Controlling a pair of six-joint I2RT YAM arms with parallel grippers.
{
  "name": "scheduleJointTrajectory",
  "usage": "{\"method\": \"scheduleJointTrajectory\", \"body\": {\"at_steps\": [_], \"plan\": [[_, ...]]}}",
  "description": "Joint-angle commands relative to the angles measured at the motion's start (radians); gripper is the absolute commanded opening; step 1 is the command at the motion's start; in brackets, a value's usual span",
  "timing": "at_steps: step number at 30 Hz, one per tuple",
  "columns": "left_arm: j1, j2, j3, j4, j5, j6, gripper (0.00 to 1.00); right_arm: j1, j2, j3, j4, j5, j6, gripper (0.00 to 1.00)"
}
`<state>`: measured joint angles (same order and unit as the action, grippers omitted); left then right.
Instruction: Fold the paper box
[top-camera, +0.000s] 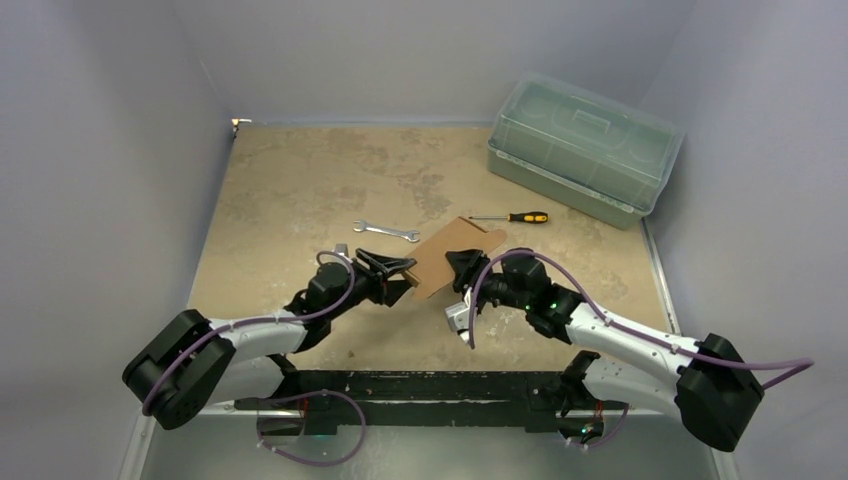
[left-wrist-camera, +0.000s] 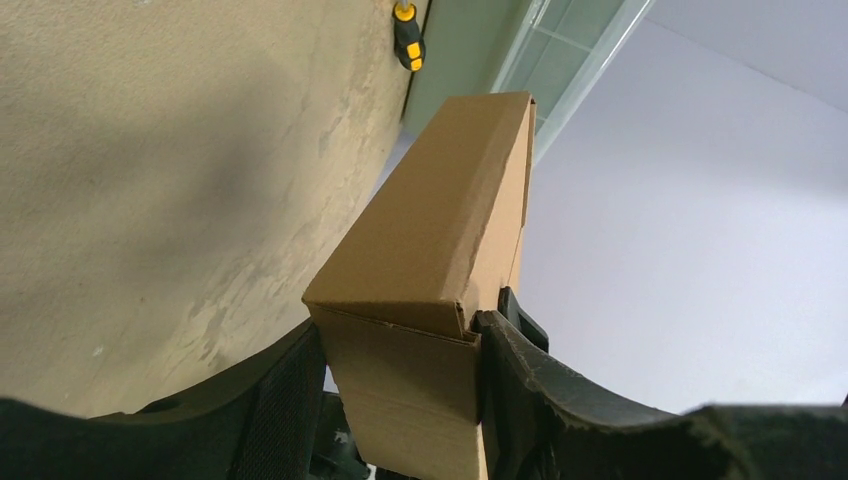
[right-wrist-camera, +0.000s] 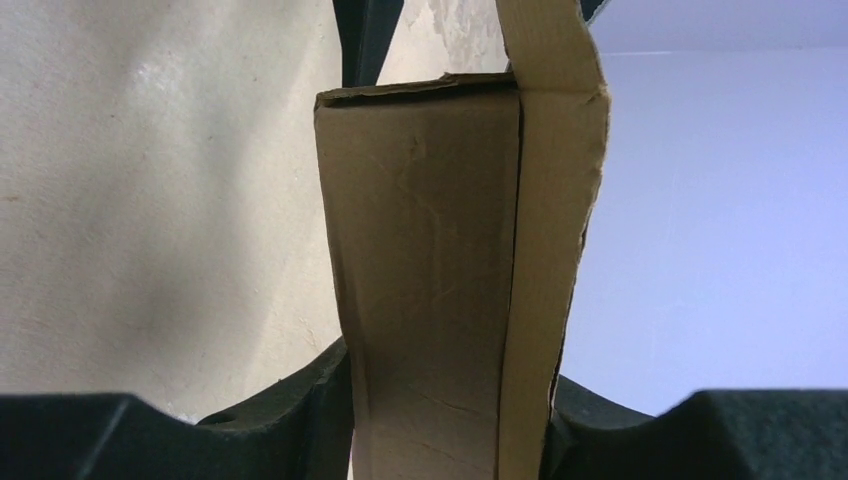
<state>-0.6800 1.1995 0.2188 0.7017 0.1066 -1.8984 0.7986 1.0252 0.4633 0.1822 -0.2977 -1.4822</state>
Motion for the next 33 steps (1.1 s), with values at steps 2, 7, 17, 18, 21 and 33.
{"method": "scheduleJointTrajectory", "body": {"at_steps": [2,7,17,18,21,33], "plan": [[0.004,-0.019,-0.024,0.048,-0.023,-0.018,0.18,0.005,-0.011,0.044,-0.009,-0.026,0.038,0.45],[0.009,-0.04,-0.075,0.129,-0.048,0.001,0.49,0.004,-0.008,0.072,-0.029,-0.035,0.129,0.42],[0.072,-0.421,-0.049,-0.209,-0.102,0.456,0.99,-0.037,-0.011,0.152,-0.15,-0.163,0.309,0.4],[0.076,-0.48,-0.028,-0.272,-0.129,0.551,0.99,-0.041,-0.009,0.162,-0.167,-0.183,0.327,0.4],[0.077,-0.645,0.044,-0.471,-0.227,0.809,0.99,-0.076,0.006,0.219,-0.237,-0.263,0.411,0.41],[0.075,-0.76,-0.037,-0.02,0.024,1.346,0.93,-0.383,0.111,0.433,-0.282,-0.728,1.191,0.44]]}}
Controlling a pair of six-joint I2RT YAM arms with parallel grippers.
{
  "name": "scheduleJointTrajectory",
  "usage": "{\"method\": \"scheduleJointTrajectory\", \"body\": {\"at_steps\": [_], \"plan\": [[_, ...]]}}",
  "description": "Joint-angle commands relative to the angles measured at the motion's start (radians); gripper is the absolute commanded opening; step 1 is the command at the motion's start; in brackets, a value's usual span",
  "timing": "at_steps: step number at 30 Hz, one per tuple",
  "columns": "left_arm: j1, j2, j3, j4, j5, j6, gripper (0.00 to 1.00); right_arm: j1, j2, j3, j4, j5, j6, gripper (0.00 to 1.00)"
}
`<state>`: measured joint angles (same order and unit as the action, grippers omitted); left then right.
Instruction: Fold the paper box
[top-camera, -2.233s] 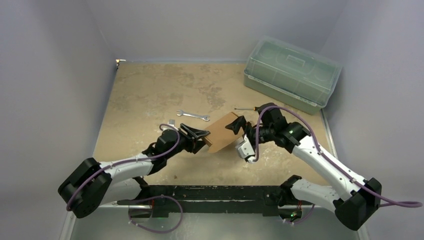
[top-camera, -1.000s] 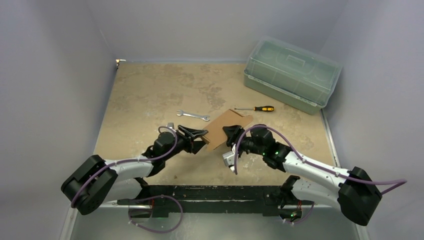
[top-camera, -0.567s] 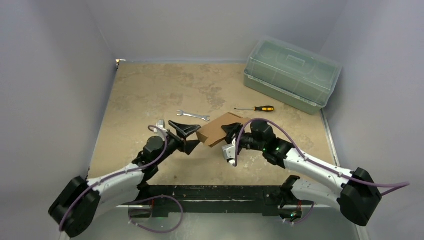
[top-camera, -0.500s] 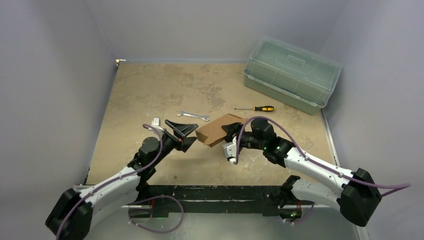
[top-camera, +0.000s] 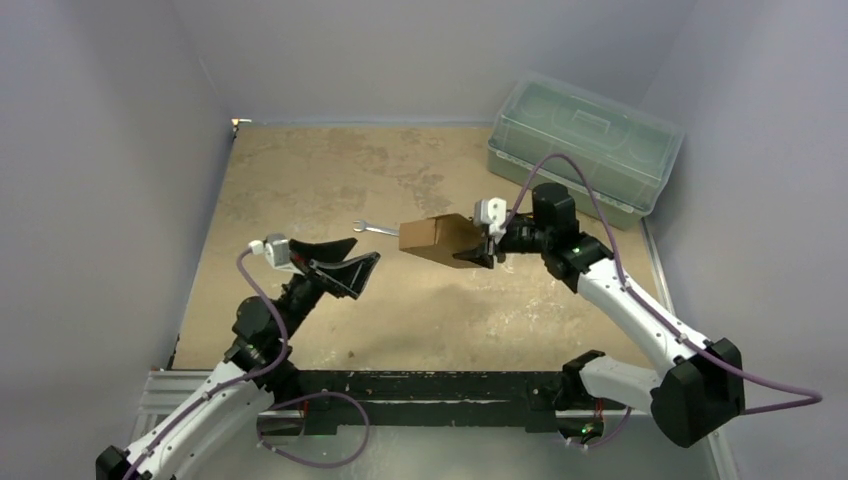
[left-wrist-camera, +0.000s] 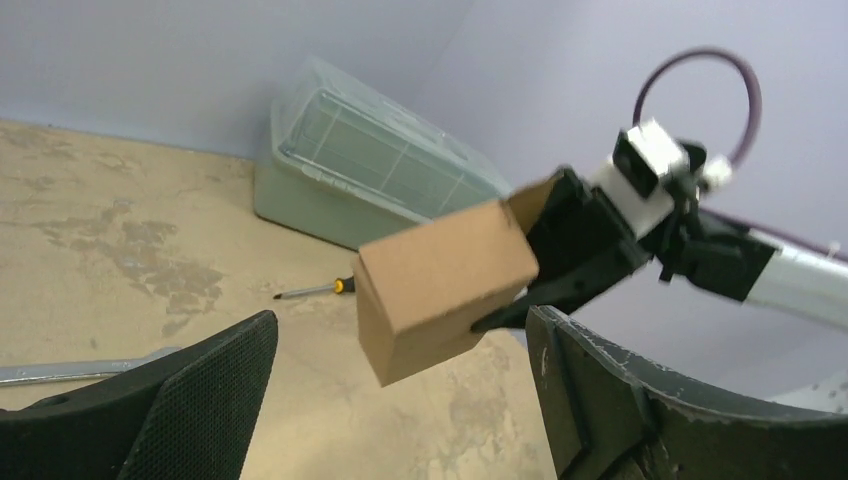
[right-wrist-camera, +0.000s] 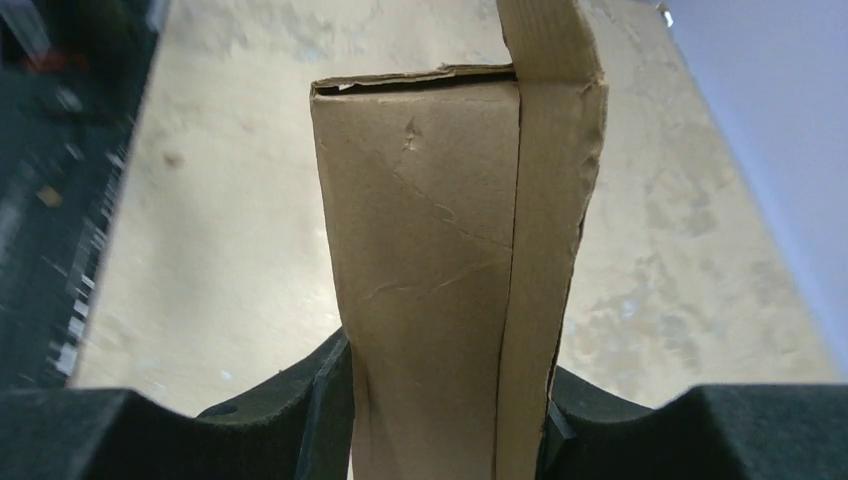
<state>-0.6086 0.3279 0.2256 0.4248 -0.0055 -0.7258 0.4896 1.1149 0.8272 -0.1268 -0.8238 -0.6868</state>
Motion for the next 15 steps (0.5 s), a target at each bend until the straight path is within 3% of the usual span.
{"method": "scheduleJointTrajectory", "body": {"at_steps": [1,5,11,15], "plan": [[0.003,0.153,-0.051,0.316,0.155,0.186,0.93,-0.099,0.031,0.079,0.028,-0.231,0.457,0.44],[-0.003,0.356,-0.103,0.619,0.225,0.197,0.94,-0.191,0.047,0.049,0.16,-0.369,0.734,0.44],[-0.092,0.686,-0.123,0.971,0.261,0.209,0.95,-0.218,0.055,-0.148,0.704,-0.43,1.254,0.47],[-0.172,0.851,-0.09,1.095,0.229,0.219,0.96,-0.222,0.094,-0.166,0.744,-0.424,1.315,0.48]]}}
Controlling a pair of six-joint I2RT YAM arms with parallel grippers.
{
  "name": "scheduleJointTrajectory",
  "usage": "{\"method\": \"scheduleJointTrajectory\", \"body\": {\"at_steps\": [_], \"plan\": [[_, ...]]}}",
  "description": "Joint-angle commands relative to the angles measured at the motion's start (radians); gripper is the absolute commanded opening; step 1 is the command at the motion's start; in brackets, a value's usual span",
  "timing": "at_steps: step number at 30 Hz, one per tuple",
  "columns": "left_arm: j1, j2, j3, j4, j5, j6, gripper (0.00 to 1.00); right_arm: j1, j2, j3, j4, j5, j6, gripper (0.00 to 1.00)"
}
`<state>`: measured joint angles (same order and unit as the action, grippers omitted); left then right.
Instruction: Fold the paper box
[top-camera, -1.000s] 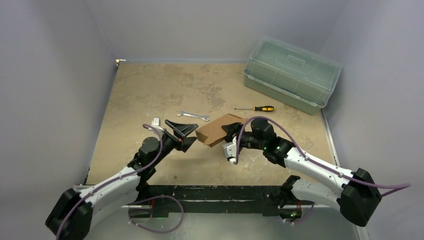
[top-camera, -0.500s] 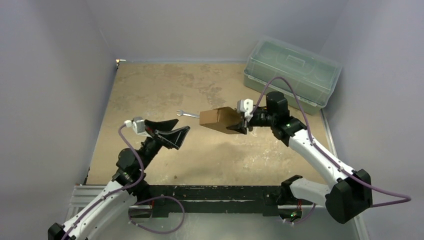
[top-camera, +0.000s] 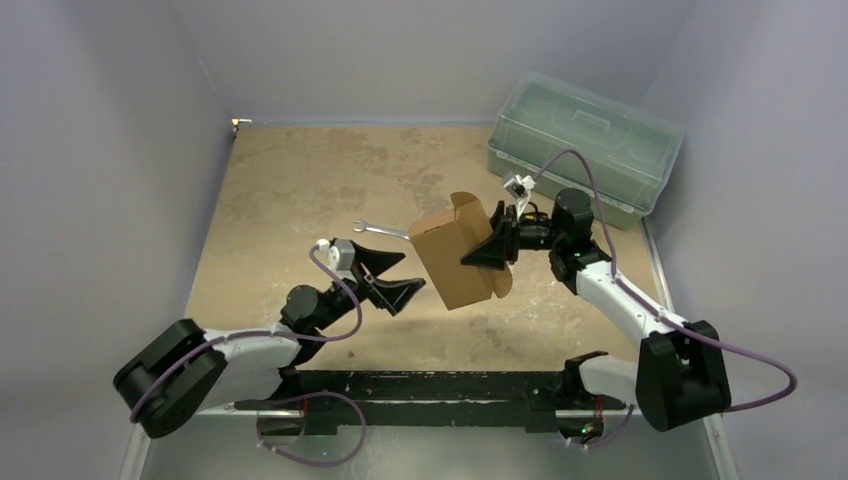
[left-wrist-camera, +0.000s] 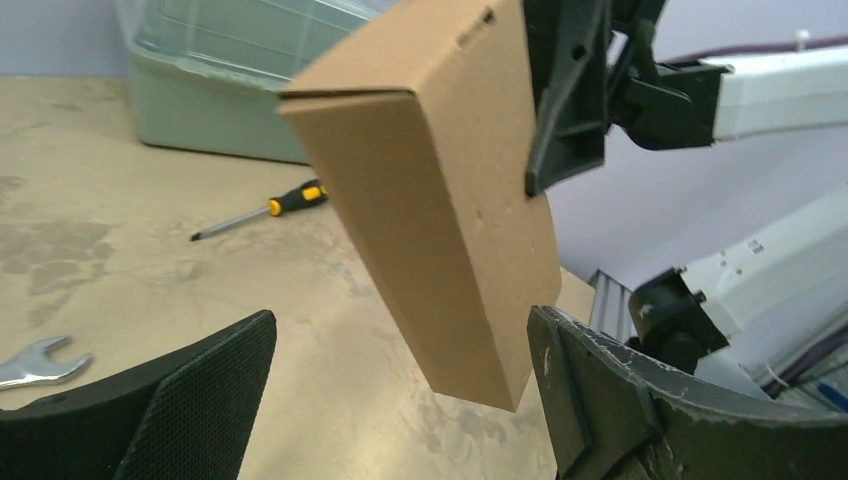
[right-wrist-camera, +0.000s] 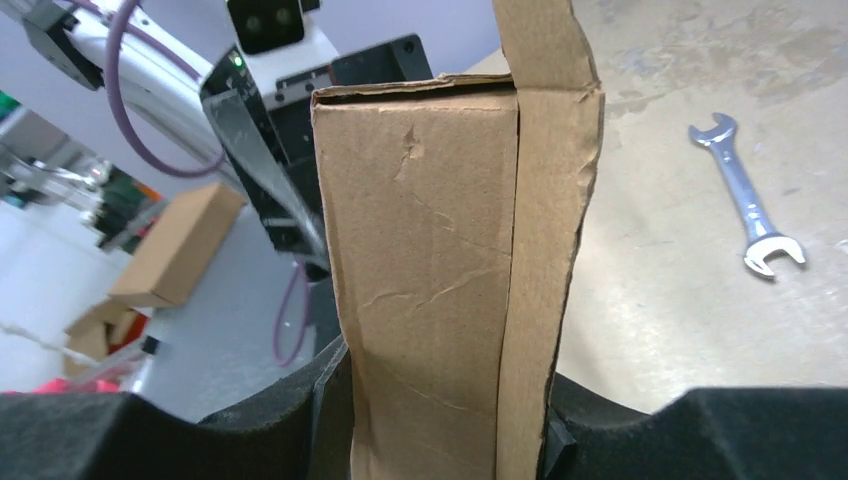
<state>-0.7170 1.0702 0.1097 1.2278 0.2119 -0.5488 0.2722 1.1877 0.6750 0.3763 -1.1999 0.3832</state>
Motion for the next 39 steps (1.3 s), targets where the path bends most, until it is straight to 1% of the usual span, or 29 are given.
{"method": "scheduleJointTrajectory", "body": {"at_steps": [1,4,9,12,15,17,18,21,23,25,26,28,30,31,32,34,35,38,39], "plan": [[-0.075,0.152,0.037,0.312,0.01,0.039,0.96,-0.004,0.032,-0.026,0.278,-0.045,0.278,0.48],[-0.085,0.232,0.047,0.402,0.001,0.009,0.96,-0.004,0.061,-0.056,0.404,-0.044,0.385,0.48],[-0.086,0.343,0.041,0.54,-0.026,-0.081,0.96,-0.005,0.093,-0.067,0.506,-0.043,0.487,0.48],[-0.093,0.382,0.065,0.55,-0.032,-0.135,0.96,-0.004,0.108,-0.071,0.543,-0.039,0.538,0.48],[-0.096,0.387,0.088,0.55,-0.033,-0.177,0.96,-0.005,0.122,-0.069,0.551,-0.034,0.557,0.47],[-0.096,0.38,0.097,0.551,-0.037,-0.193,0.96,-0.004,0.129,-0.069,0.533,-0.029,0.549,0.47],[-0.096,0.373,0.095,0.55,-0.047,-0.199,0.96,-0.005,0.13,-0.064,0.495,-0.026,0.528,0.47],[-0.093,0.33,0.039,0.546,-0.145,-0.218,0.96,-0.013,0.129,-0.043,0.272,0.019,0.376,0.47],[-0.094,0.271,-0.014,0.507,-0.22,-0.222,0.96,-0.019,0.131,-0.054,0.195,0.062,0.316,0.47],[-0.093,0.17,-0.051,0.398,-0.286,-0.229,0.96,-0.021,0.14,-0.069,0.156,0.103,0.29,0.46],[-0.094,0.111,-0.055,0.3,-0.316,-0.234,0.95,-0.021,0.15,-0.074,0.143,0.122,0.285,0.46],[-0.093,-0.018,-0.031,0.041,-0.353,-0.251,0.95,-0.021,0.177,-0.09,0.141,0.153,0.292,0.46],[-0.093,-0.137,0.055,-0.289,-0.388,-0.258,0.96,-0.019,0.226,-0.103,0.142,0.177,0.295,0.45],[-0.094,-0.179,0.102,-0.489,-0.416,-0.266,0.96,-0.018,0.246,-0.11,0.146,0.185,0.293,0.45],[-0.093,-0.204,0.145,-0.61,-0.435,-0.27,0.96,-0.016,0.269,-0.114,0.147,0.194,0.291,0.45],[-0.095,-0.221,0.203,-0.744,-0.446,-0.27,0.94,-0.002,0.308,-0.121,0.169,0.198,0.294,0.45],[-0.095,-0.217,0.219,-0.785,-0.445,-0.282,0.9,0.007,0.322,-0.121,0.176,0.198,0.291,0.46],[-0.095,-0.176,0.255,-0.87,-0.433,-0.32,0.79,0.035,0.34,-0.117,0.161,0.227,0.272,0.46],[-0.095,-0.157,0.265,-0.892,-0.426,-0.334,0.78,0.041,0.345,-0.119,0.153,0.239,0.268,0.46]]}}
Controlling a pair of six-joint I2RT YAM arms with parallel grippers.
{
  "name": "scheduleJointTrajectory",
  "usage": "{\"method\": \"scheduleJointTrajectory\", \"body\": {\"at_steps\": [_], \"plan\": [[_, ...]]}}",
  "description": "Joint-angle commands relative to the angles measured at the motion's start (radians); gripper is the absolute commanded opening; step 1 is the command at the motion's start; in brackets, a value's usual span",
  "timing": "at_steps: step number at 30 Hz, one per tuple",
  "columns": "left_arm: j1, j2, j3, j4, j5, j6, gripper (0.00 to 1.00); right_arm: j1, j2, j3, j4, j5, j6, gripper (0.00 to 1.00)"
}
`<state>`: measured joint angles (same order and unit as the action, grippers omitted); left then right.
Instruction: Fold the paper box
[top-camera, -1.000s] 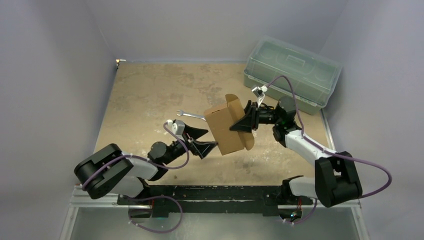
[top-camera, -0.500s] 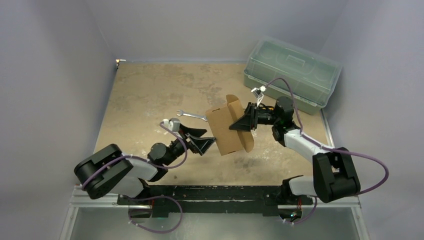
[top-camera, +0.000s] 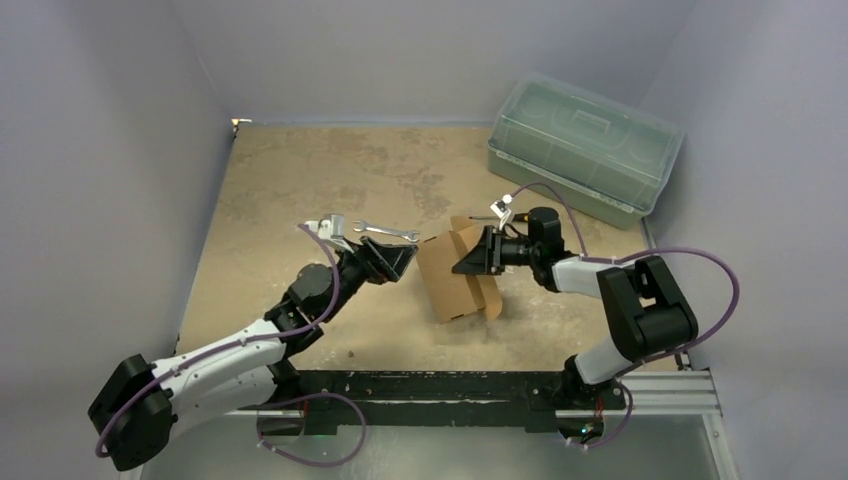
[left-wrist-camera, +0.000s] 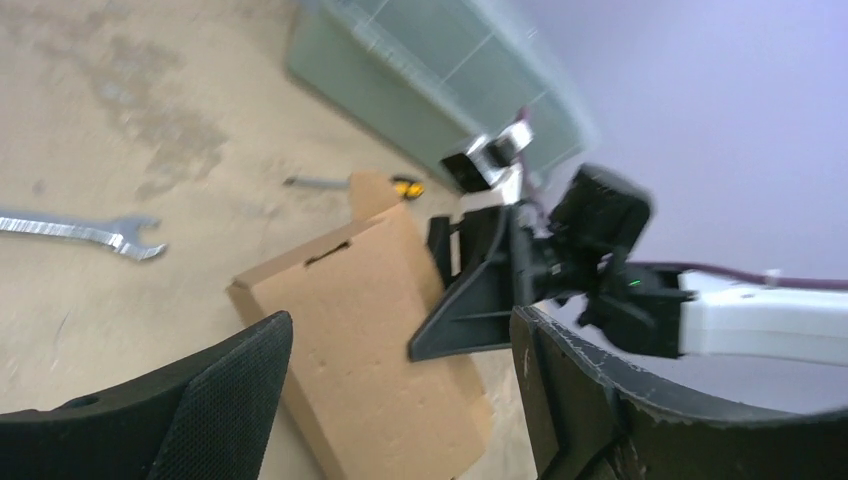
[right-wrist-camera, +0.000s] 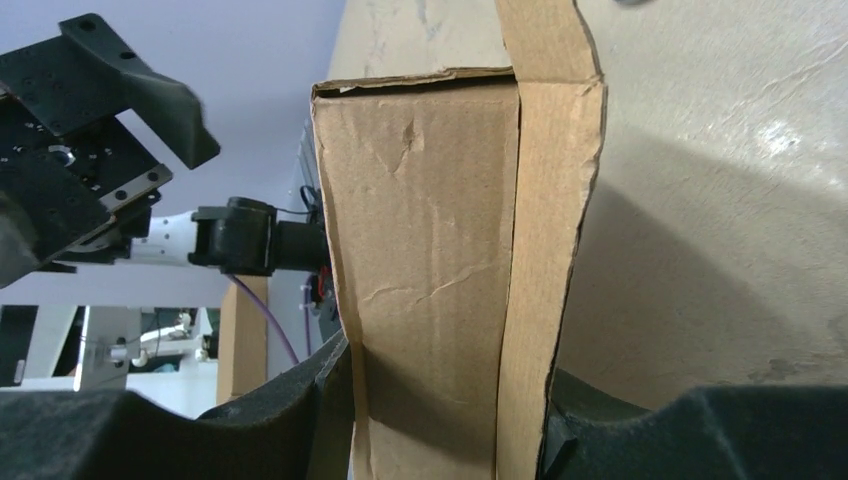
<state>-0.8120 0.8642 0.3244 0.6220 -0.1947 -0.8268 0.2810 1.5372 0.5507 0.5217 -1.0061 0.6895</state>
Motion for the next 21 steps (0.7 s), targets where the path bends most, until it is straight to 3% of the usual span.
{"method": "scheduleJointTrajectory", "body": {"at_steps": [1,9,16,21], "plan": [[0.0,0.068,0.058,-0.298,-0.012,-0.064,0.77,0.034,0.001,0.004,0.001,0.055,-0.04,0.46],[-0.003,0.242,0.122,-0.373,-0.005,-0.128,0.63,0.035,0.111,0.021,-0.03,0.087,-0.028,0.48],[-0.003,0.411,0.173,-0.321,0.076,-0.132,0.62,0.035,0.151,0.034,-0.042,0.095,-0.042,0.52],[-0.004,0.504,0.243,-0.373,0.087,-0.11,0.63,0.035,0.172,0.053,-0.089,0.118,-0.07,0.56]]}}
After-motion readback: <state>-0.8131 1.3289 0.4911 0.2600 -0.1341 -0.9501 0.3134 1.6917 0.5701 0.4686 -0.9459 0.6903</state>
